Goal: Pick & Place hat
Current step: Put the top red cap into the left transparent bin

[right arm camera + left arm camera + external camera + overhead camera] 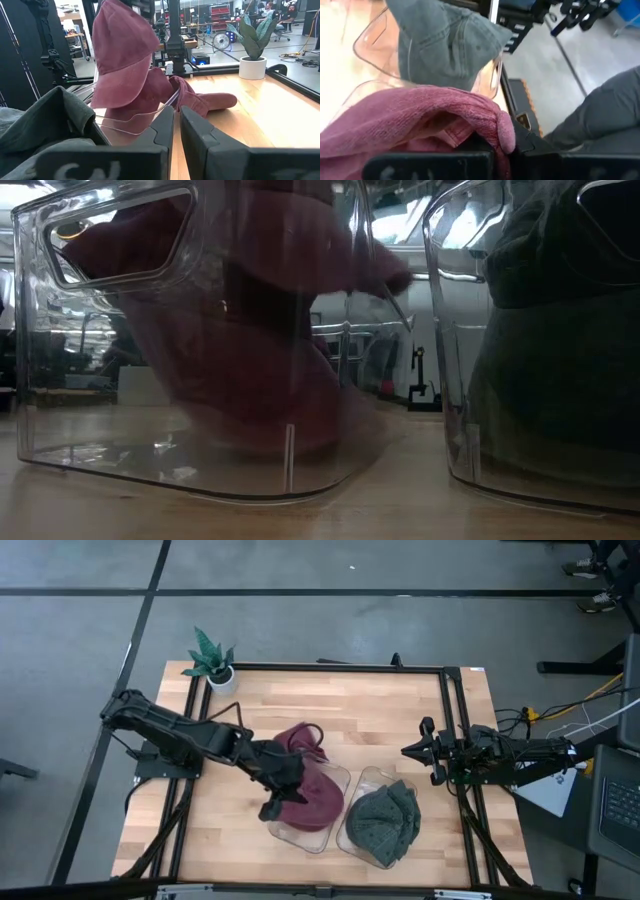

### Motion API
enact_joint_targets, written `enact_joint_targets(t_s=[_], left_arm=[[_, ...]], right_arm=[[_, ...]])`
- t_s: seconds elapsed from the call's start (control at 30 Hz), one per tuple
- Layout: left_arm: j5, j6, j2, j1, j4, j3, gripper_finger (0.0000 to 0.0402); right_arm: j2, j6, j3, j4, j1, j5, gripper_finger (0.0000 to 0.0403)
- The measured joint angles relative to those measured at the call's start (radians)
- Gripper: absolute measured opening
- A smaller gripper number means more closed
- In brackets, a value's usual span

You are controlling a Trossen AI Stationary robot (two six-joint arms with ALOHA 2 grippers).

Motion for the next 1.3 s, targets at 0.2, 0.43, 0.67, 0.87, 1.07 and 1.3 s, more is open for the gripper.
enact_joint_targets(t_s=[0.2,0.43,0.67,0.87,1.07,1.3], left_arm=[[-0.056,0.045,0.002,0.012,-0.243,0.101,0.0004],[-0.025,0.014,0.054,0.010,-0.267,0.105,0.0004],[0.066,0.003,0.179,0.010,-0.275,0.153,0.0005],[0.062,0.063,0.277,0.015,-0.282,0.251,0.0005],[0.054,0.083,0.334,0.034,-0.306,0.269,0.0005],[-0.037,0.083,0.342,0.040,-0.448,0.269,0.0005]], right_arm=[[0.000,0.000,0.000,0.000,0.000,0.000,0.0034],[0.000,0.000,0.000,0.000,0.000,0.000,0.0034],[0.000,0.000,0.000,0.000,0.000,0.000,0.0034],[0.000,0.000,0.000,0.000,0.000,0.000,0.0034],[0.000,0.000,0.000,0.000,0.000,0.000,0.0034],[0.000,0.000,0.000,0.000,0.000,0.000,0.0034]])
